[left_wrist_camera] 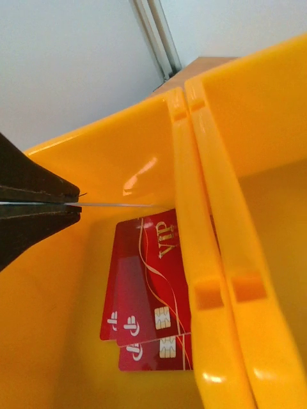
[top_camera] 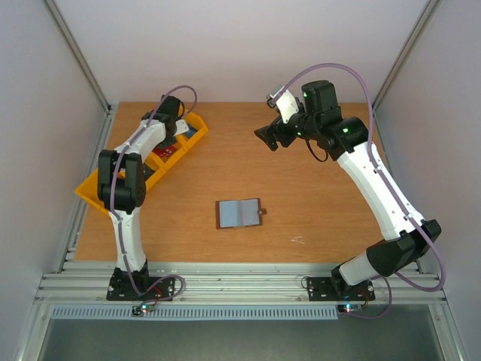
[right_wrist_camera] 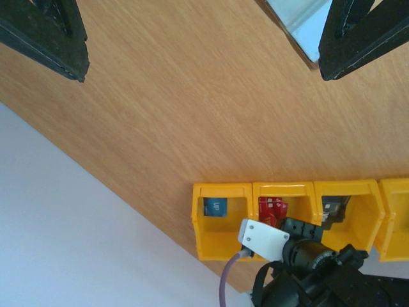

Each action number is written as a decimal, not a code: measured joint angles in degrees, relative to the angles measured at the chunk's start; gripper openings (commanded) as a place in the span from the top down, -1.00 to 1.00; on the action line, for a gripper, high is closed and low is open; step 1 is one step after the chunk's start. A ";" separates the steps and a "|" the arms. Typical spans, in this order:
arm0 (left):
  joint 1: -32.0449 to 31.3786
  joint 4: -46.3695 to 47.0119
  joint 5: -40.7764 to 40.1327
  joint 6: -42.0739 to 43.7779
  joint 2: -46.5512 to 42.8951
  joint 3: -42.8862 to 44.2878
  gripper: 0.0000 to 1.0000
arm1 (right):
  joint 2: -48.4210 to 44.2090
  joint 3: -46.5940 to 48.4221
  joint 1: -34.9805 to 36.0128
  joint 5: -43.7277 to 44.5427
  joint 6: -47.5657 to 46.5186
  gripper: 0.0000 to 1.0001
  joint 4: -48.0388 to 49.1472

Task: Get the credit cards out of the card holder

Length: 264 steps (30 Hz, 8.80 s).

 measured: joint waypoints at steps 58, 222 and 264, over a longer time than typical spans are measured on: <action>-11.85 -0.68 74.36 -70.64 -12.48 -36.35 -0.64 | 23.26 -33.64 -0.44 -24.28 37.44 -0.14 7.85; -4.22 -14.47 95.01 -61.51 -48.83 -13.88 0.26 | 2.32 -2.60 16.37 -31.63 33.59 0.98 7.10; -3.04 -20.61 102.40 -53.07 -47.47 -9.55 0.83 | -4.39 -8.44 10.19 -41.92 32.54 0.98 13.53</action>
